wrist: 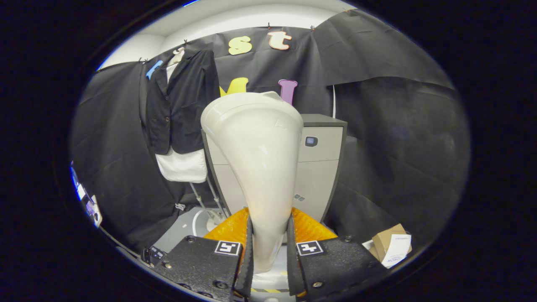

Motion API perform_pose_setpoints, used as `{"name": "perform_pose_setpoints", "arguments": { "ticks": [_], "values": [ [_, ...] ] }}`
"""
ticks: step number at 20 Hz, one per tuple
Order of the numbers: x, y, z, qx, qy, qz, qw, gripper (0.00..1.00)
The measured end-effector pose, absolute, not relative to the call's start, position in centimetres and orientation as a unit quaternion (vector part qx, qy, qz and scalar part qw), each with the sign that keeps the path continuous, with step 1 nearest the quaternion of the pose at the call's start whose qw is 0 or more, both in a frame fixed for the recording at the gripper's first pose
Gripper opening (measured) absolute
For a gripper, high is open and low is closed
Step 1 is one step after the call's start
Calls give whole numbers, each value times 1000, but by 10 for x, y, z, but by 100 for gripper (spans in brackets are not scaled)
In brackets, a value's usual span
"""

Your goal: Iron the clothes twice with a garment steamer, once on the left side and once on the right side.

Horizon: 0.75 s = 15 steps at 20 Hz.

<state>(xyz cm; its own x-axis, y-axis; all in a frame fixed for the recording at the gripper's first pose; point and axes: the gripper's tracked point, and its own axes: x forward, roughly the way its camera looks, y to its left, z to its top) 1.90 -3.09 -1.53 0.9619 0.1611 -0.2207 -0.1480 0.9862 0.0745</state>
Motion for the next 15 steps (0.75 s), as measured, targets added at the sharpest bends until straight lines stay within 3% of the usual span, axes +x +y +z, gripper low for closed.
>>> {"name": "perform_pose_setpoints", "arguments": {
  "ticks": [15],
  "values": [
    [22, -33, -17, 28, 123, 72, 989, 35]
  ]
}}
